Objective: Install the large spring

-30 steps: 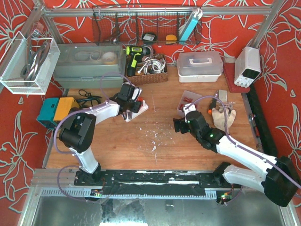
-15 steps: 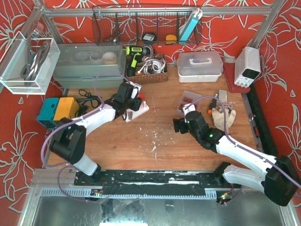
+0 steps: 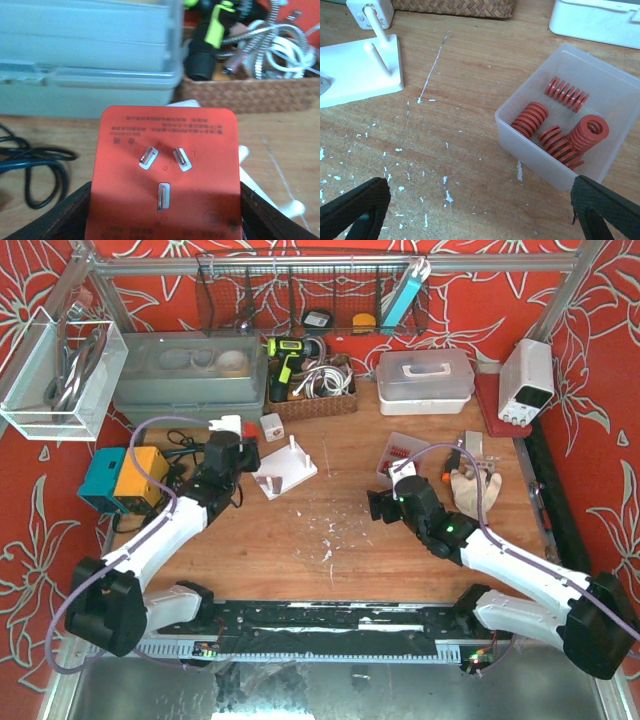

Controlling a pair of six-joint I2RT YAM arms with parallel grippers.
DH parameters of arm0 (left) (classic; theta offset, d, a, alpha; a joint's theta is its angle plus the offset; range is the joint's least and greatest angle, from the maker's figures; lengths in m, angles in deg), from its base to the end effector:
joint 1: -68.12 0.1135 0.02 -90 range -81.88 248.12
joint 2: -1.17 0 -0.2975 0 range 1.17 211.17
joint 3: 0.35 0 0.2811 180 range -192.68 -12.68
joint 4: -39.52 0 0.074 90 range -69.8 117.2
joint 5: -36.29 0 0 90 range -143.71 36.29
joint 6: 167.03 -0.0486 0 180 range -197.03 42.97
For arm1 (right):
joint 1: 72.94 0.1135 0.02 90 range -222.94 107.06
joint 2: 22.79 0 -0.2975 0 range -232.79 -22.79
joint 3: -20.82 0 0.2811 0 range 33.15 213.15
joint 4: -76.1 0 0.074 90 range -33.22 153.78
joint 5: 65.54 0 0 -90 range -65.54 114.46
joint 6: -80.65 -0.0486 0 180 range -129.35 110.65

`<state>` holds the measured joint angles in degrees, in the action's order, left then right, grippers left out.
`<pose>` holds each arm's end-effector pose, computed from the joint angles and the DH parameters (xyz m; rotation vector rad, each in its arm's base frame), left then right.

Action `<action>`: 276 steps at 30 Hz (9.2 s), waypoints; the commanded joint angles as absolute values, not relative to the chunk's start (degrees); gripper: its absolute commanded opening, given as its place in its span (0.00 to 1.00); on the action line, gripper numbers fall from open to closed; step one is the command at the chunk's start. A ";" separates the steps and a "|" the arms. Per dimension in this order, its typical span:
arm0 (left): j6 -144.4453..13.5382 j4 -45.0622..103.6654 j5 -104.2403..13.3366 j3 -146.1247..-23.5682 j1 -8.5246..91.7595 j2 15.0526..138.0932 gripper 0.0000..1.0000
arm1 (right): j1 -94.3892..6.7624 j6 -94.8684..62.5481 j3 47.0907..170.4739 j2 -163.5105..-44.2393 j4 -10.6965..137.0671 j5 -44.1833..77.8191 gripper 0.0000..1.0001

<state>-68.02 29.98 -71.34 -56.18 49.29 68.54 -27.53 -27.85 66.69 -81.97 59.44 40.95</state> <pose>0.2823 -0.0807 0.2886 -0.0390 1.9204 -0.0278 0.1822 0.1652 0.2440 -0.3155 2.0688 0.3812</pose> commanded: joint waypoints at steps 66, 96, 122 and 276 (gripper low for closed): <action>-50.07 12.22 -65.99 -60.24 47.44 72.04 0.60 | -26.47 -27.87 67.84 -84.38 57.47 44.29 0.99; -69.63 -4.05 -64.57 -82.07 42.36 98.54 0.40 | -26.09 -27.65 68.45 -86.39 57.19 45.89 0.99; -70.54 -8.13 -63.12 -87.58 44.83 106.55 0.33 | -25.93 -27.37 68.48 -85.04 56.78 46.45 0.99; -44.28 14.17 -68.55 -51.00 64.16 75.61 0.65 | -25.83 -28.58 67.77 -83.98 56.77 48.29 0.99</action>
<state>-44.19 16.15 -66.62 -48.64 63.87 79.45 -26.35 -27.76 67.12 -84.11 56.73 46.00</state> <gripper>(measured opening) 0.607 0.989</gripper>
